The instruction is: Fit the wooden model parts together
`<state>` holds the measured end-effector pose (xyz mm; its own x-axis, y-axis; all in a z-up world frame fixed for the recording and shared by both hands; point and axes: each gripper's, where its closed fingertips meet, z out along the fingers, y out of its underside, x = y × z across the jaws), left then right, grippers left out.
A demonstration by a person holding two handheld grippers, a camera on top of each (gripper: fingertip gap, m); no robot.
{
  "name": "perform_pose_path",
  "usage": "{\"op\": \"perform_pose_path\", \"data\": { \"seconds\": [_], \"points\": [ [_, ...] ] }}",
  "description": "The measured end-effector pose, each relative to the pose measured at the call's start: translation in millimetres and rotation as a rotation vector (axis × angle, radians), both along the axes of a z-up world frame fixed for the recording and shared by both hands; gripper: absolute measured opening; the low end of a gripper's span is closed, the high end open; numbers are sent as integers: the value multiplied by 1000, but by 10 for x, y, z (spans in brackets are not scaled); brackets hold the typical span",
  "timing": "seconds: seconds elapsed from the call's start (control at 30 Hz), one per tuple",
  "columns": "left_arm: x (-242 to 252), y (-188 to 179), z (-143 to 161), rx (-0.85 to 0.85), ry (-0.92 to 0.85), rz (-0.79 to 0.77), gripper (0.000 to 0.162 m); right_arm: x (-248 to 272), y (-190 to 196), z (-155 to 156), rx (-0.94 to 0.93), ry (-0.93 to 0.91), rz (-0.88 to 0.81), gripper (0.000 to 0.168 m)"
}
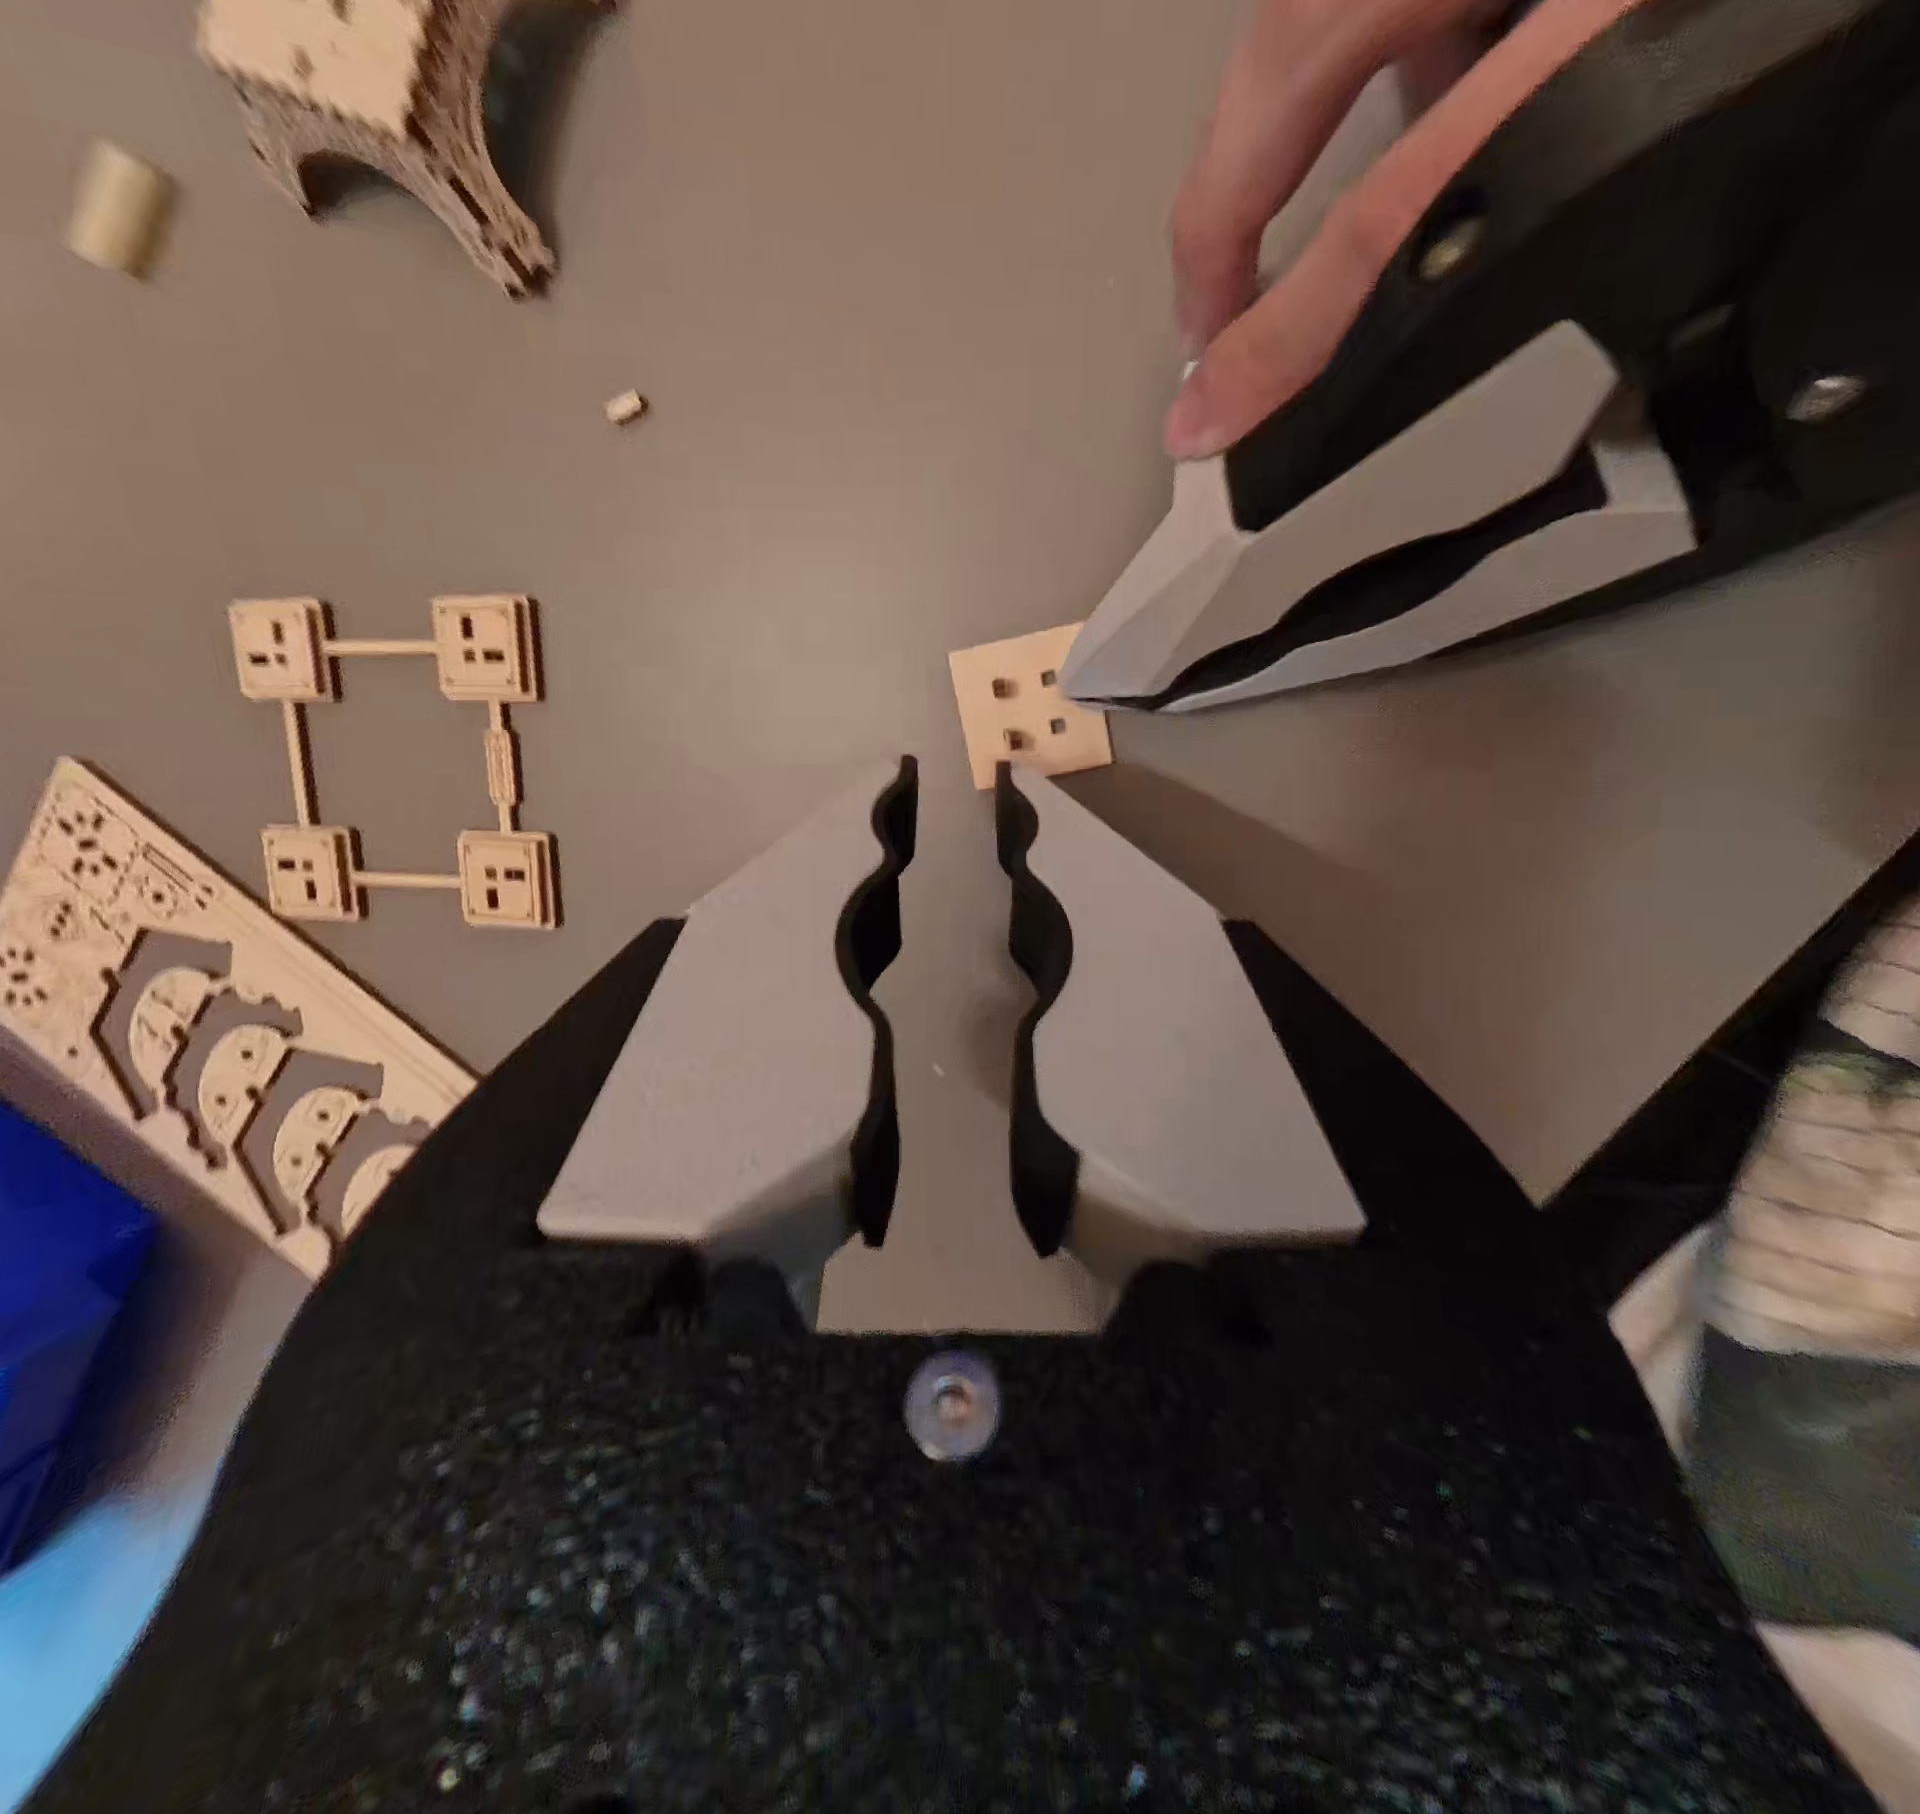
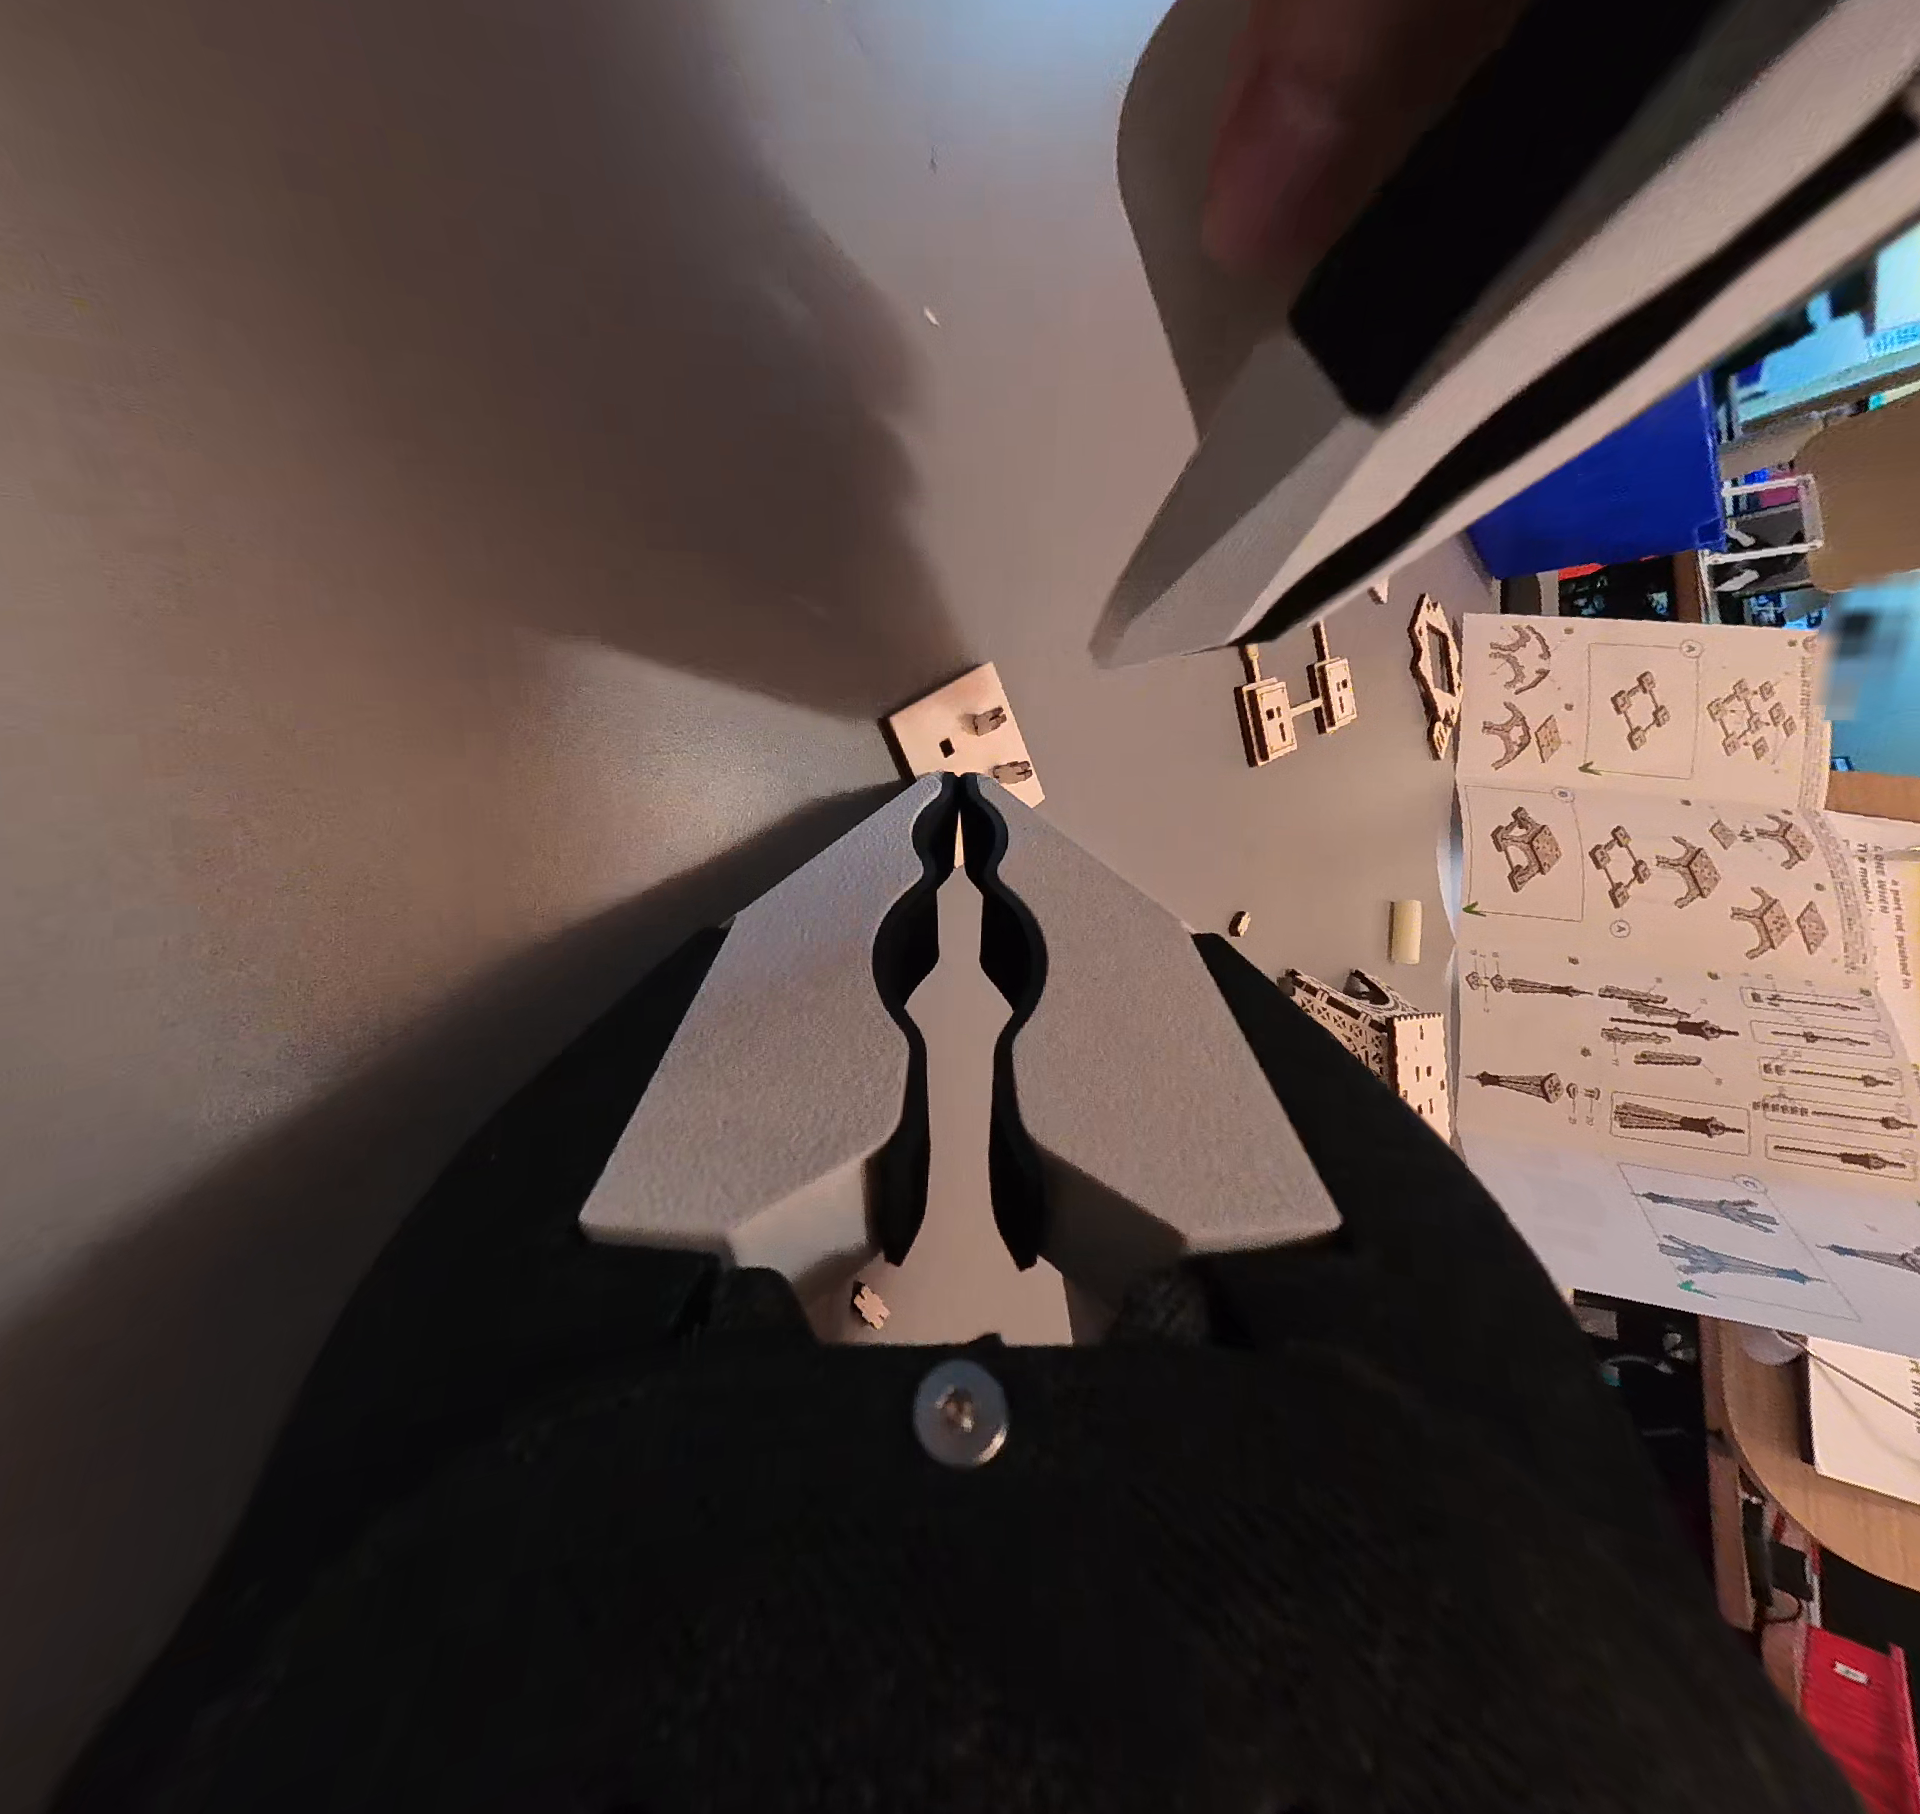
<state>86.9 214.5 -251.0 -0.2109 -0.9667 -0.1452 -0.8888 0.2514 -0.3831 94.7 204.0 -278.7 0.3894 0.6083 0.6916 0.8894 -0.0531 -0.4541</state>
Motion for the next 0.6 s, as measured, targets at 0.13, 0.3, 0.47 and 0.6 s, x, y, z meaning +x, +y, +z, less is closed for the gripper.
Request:
{"op": "perform_pose_path", "data": {
  "seconds": [0.13,0.3,0.47,0.6],
  "points": [
    [18,-29,35,-40,-251,-22,12,0,-7,0,-1,1,0,0],
    [6,-125,-60,-45,-415,-76,10,-3,-15,0,-1,9,0,0],
    [41,-126,-192,-13,-448,-87,13,-5,-23,-1,1,5,-1,0],
    [45,-128,-250,-70,-464,-69,9,-7,-29,0,-5,22,-3,0]
  ]
}}
